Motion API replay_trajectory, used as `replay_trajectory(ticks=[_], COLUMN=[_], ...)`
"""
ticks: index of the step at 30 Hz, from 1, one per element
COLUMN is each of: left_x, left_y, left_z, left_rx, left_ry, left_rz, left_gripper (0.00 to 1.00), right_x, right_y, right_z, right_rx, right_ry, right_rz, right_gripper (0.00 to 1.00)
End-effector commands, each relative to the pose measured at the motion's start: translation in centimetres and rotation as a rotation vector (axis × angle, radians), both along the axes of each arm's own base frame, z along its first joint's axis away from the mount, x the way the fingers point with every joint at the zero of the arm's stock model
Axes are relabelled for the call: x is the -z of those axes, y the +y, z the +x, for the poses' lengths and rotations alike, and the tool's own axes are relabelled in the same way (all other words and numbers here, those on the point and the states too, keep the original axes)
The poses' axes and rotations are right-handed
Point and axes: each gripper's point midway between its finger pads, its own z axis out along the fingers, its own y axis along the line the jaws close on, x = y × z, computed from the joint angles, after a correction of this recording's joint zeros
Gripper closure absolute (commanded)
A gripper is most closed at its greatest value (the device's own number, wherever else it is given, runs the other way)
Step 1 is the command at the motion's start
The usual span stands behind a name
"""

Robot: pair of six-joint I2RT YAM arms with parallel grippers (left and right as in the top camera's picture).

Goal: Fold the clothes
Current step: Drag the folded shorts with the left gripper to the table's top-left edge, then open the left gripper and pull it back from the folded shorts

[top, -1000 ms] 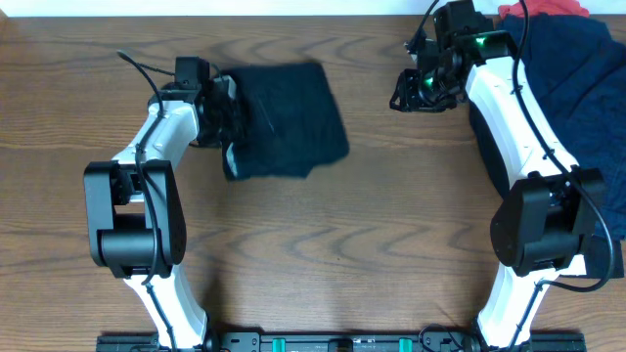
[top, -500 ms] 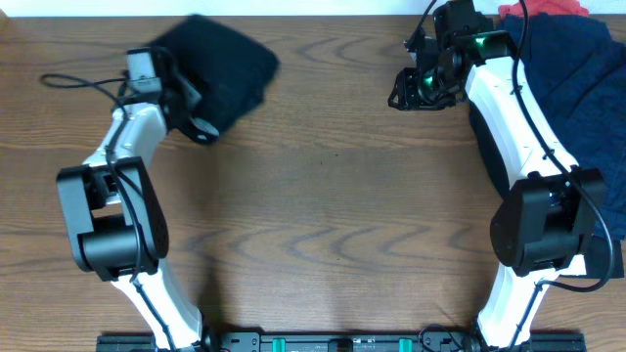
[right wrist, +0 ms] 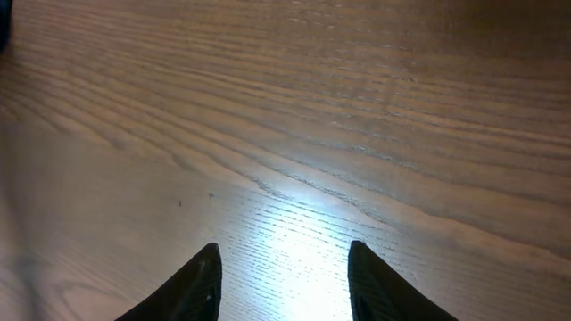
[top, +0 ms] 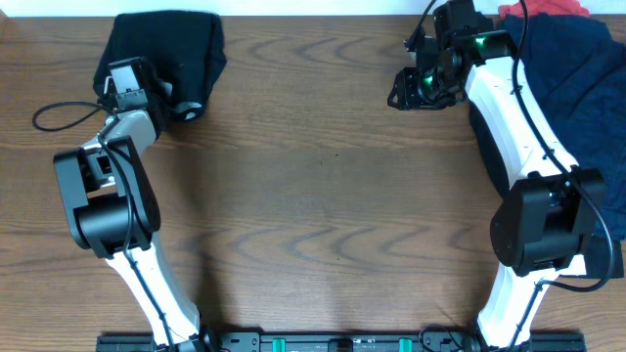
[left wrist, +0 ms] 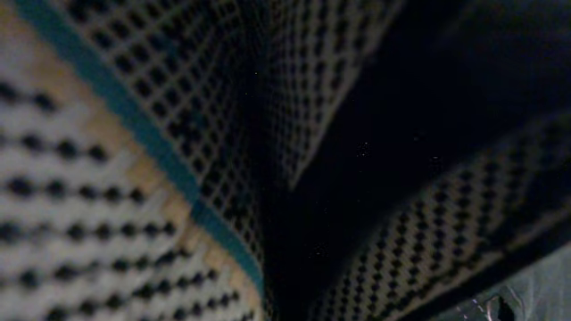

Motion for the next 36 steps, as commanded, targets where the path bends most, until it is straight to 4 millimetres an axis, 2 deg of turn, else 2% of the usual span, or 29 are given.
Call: replay_trajectory(ticks=[1,6,7,8,9,10,12,16,19,21,23,26,29,31,34,36], left_x=[3.3,2.5,2.2,1.9,1.6,1.4,1.1,0.1,-1.6,-3.5,-6.3,-10.3,-14.7,-16.6,-18.5,-19.5], left_y=[0.1,-1.0,-1.3,-1.8,-2.1,-2.5,-3.1,-4.3,-4.8,-4.9,-5.0,-5.4,-6.2,-6.3,-6.3,-6.9], left_z=[-1.1,0.1,0.4,0.7,1.0,1.3,1.4,1.5,1.4,1.2,0.8,-0.3,-3.1,-5.1,-8.1,-10.0], left_rx=[-0.055,0.0,0.018,0.04,0.058,0.076,0.118,0.24,0.291,0.326,0.379,0.469,0.598,0.64,0.694,0.761], left_ry=[0.067,0.009,-0.01,-0.029,-0.045,-0.06,-0.071,-0.093,-0.105,-0.116,-0.133,-0.156,-0.138,-0.106,-0.047,-0.02], left_rz=[-0.039,-0.086,-0.1,-0.117,-0.13,-0.143,-0.158,-0.139,-0.117,-0.081,-0.016,0.076,0.208,0.274,0.359,0.402], left_gripper=[0.94,0.94,0.9,0.75,0.5,0.21,0.02,0.02,0.02,0.02,0.02,0.02,0.02,0.02,0.02,0.02], right_x=[-1.0,-1.1,-1.1,-1.1,-1.1,-1.0,-1.0,-1.1,-1.1,-1.2,-1.2,-1.4,-2.0,-2.8,-4.2,-5.9], right_y=[-0.3,-0.2,-0.2,-0.2,-0.3,-0.4,-0.4,-0.4,-0.4,-0.4,-0.4,-0.4,-1.0,-1.2,-1.1,-0.9], right_z=[0.5,0.6,0.6,0.6,0.6,0.6,0.7,0.8,0.9,1.0,1.0,1.2,1.5,1.4,1.0,0.6], right_rx=[-0.002,-0.002,-0.002,-0.002,-0.001,0.0,0.002,0.002,0.002,0.002,0.002,-0.044,-0.043,-0.053,-0.082,-0.12], right_ry=[-0.039,-0.044,-0.044,-0.045,-0.045,-0.045,-0.046,-0.052,-0.059,-0.061,-0.06,-0.092,-0.128,-0.15,-0.186,-0.233], right_rz=[-0.01,-0.008,-0.009,-0.009,-0.012,-0.016,-0.019,-0.018,-0.016,-0.016,-0.016,-0.03,-0.071,-0.08,-0.081,-0.087], right_gripper=[0.56,0.56,0.55,0.55,0.55,0.55,0.55,0.54,0.54,0.55,0.58,0.52,0.47,0.45,0.45,0.49])
